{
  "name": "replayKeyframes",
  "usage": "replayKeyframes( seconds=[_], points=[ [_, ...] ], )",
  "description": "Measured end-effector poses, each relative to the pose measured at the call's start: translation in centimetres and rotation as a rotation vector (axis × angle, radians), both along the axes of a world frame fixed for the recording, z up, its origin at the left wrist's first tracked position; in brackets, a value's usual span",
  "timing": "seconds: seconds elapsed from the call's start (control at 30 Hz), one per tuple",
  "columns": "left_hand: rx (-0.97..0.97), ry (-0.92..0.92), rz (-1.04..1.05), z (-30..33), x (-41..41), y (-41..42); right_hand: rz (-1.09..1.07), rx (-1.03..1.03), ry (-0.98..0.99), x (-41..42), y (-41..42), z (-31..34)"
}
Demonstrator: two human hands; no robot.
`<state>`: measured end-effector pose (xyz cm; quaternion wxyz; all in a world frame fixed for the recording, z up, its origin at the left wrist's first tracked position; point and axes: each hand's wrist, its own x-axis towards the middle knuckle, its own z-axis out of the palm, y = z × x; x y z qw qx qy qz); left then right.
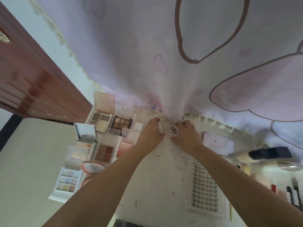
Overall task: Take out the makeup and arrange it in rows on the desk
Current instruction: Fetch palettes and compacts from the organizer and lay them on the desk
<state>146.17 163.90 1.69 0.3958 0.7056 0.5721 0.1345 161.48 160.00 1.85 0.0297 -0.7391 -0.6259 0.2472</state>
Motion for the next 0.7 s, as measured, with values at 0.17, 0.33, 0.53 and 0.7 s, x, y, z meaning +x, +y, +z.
replayKeyframes(
  seconds=[0.17, 0.33, 0.53, 0.7],
  points=[
    [0.104, 0.138, -0.118, -0.5, -0.2, 0.4, 0.030, 0.047, -0.061, 0.0, 0.2, -0.1],
    [0.471, 0.481, -0.210, -1.2, -1.2, 0.6, 0.069, 0.026, -0.028, 0.0, 0.2, 0.2],
    [0.340, 0.704, -0.259, -0.2, -0.5, 1.5, 0.099, -0.087, -0.077, 5.8, -1.4, 2.8],
    [0.433, 0.563, -0.089, 0.3, 1.1, -1.9, 0.180, -0.281, -0.336, 10.1, -3.9, 3.3]
  ],
)
